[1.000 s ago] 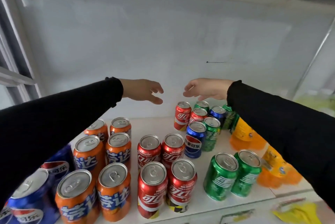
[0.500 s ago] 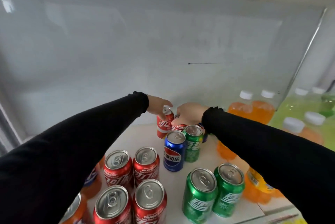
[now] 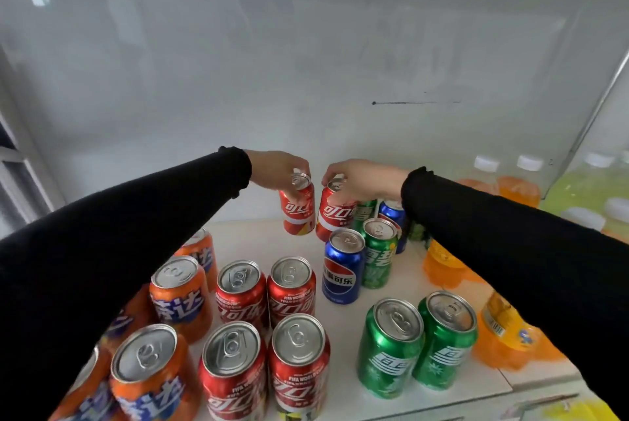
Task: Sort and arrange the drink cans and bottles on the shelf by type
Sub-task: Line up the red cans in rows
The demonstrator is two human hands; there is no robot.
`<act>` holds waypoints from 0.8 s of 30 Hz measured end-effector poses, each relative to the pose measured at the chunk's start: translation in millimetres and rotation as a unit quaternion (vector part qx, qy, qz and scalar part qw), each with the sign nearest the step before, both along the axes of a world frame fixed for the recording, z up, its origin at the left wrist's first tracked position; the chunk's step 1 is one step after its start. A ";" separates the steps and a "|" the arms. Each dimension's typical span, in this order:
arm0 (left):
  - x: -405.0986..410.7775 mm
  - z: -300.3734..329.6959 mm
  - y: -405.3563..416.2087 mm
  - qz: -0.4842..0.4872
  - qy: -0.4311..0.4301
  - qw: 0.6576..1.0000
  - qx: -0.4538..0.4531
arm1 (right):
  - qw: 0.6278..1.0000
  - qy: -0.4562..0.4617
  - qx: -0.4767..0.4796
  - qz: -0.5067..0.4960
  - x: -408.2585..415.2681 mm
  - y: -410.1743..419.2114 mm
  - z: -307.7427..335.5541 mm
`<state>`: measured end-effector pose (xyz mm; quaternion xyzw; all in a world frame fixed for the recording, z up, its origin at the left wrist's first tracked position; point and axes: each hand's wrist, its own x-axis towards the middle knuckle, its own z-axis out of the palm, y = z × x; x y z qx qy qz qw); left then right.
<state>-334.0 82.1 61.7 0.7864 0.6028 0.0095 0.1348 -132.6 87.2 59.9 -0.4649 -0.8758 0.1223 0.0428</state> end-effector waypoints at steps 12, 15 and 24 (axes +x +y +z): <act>-63.3 -1.7 -65.2 0.018 0.043 0.996 -0.074 | 0.990 0.024 -0.125 0.058 -52.0 -23.6 -7.5; -65.7 -10.0 -71.4 0.010 0.046 0.996 -0.078 | 0.991 -0.005 -0.116 0.065 -59.9 -31.6 -16.8; -62.6 -26.7 -75.0 0.002 0.063 0.995 -0.081 | 0.994 -0.021 -0.093 0.059 -68.7 -41.8 -31.8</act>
